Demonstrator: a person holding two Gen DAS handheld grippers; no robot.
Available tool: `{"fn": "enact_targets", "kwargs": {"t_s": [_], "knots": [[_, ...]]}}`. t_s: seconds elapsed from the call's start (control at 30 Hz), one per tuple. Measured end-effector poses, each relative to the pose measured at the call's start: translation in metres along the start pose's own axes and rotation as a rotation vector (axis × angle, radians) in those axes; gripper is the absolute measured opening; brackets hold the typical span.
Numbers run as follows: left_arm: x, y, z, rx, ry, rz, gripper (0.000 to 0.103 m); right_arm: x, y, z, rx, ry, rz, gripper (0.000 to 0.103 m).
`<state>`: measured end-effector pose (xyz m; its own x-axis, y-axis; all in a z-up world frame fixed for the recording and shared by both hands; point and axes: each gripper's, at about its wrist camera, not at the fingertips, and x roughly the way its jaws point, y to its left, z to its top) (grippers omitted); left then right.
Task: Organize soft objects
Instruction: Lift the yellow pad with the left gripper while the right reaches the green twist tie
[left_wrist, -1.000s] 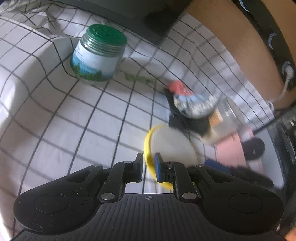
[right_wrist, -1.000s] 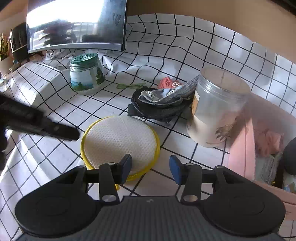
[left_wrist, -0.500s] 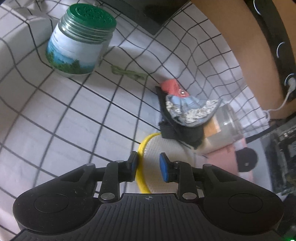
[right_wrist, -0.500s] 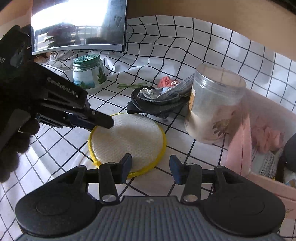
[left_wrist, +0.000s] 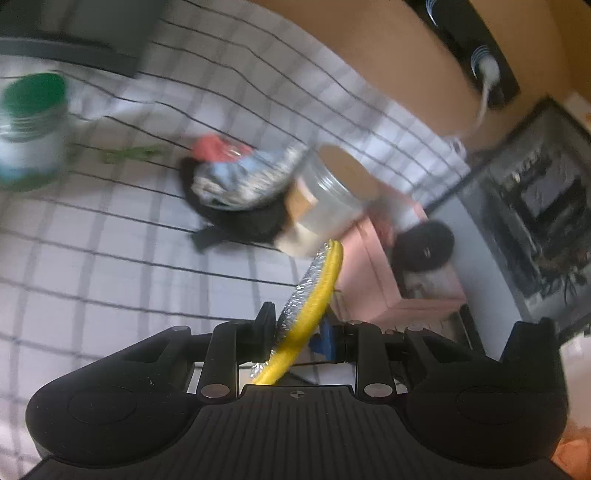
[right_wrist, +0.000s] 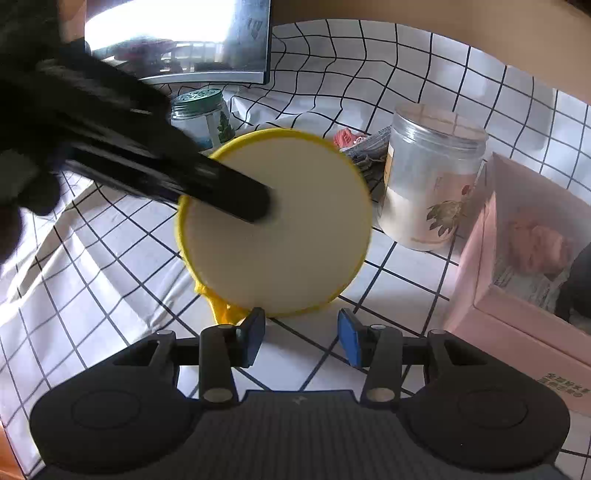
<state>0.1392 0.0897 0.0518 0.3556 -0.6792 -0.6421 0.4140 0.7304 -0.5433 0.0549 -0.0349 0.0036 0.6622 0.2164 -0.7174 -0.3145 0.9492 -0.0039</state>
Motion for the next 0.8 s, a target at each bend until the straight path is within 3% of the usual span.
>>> {"fn": "enact_targets", "kwargs": {"t_s": [0.07, 0.17, 0.4, 0.6, 0.8], "knots": [[0.012, -0.010, 0.001, 0.063, 0.024, 0.020, 0.028, -0.002, -0.002, -0.003, -0.001, -0.005, -0.004, 0.045], [0.020, -0.026, 0.000, 0.166, 0.021, 0.115, 0.020, -0.007, -0.007, -0.008, 0.021, -0.013, -0.009, 0.045], [0.009, -0.046, -0.007, 0.261, -0.061, 0.271, 0.018, -0.030, -0.014, -0.009, 0.033, -0.064, -0.031, 0.047], [-0.019, -0.039, -0.007, 0.251, -0.139, 0.325, 0.018, -0.039, -0.008, 0.021, -0.012, -0.107, -0.041, 0.054], [-0.073, 0.012, -0.018, 0.087, -0.274, 0.378, 0.018, -0.033, 0.021, 0.087, -0.106, -0.144, -0.001, 0.064]]}}
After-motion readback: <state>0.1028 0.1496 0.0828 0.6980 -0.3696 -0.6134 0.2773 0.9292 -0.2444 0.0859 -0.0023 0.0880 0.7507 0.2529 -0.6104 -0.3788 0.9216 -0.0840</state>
